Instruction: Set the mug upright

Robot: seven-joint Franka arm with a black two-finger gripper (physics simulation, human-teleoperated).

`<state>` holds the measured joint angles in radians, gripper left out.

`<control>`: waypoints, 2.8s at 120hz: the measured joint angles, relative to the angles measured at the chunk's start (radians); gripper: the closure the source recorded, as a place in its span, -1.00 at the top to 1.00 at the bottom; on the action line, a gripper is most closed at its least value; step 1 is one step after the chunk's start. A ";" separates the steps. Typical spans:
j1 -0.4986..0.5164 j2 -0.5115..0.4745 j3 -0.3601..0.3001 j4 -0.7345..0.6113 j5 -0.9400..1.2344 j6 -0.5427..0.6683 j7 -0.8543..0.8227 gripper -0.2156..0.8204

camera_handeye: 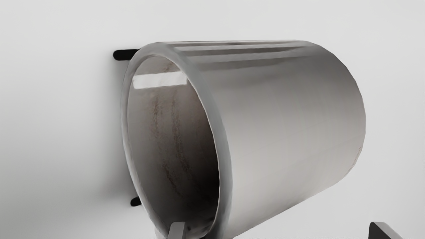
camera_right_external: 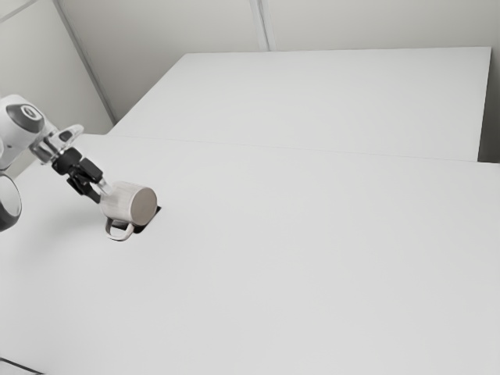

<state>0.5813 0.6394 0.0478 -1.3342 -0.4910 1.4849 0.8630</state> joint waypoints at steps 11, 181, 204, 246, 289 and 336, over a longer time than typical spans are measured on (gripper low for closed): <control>0.005 0.019 0.000 0.021 -0.018 -0.008 0.028 0.58; 0.022 0.072 0.020 -0.022 -0.431 -0.118 0.041 -0.90; 0.011 -0.002 -0.026 -0.043 -0.365 -0.076 0.000 -0.90; -0.263 -0.325 -0.100 -0.364 0.084 0.404 -0.267 -0.92; -0.455 -0.455 -0.044 -0.626 0.306 0.715 -0.596 -0.92; -0.507 -0.494 -0.019 -0.741 0.344 0.754 -0.836 -0.91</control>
<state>0.0739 0.1454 0.0284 -2.0753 -0.1473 2.2389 0.0271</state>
